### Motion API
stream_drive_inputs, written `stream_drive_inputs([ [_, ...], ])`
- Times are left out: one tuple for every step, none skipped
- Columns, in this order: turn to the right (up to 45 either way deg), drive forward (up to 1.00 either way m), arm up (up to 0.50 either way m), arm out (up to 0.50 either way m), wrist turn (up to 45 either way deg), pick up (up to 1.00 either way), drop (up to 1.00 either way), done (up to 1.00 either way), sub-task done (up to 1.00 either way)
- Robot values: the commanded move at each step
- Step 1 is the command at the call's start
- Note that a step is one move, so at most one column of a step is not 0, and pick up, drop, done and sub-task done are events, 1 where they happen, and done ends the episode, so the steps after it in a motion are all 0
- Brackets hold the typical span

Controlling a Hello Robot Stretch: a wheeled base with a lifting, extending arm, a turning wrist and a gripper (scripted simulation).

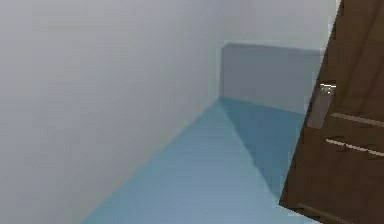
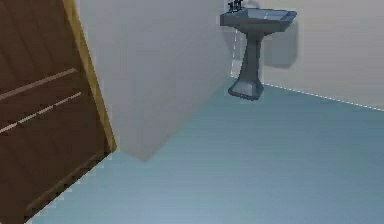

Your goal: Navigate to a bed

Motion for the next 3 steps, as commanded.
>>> stream_drive_inputs([
  [6.0, 0.0, 0.0, 0.0, 0.0, 0.0, 0.0, 0.0, 0.0],
  [0.0, 1.0, 0.0, 0.0, 0.0, 0.0, 0.0, 0.0, 0.0],
  [9.0, 0.0, 0.0, 0.0, 0.0, 0.0, 0.0, 0.0, 0.0],
])
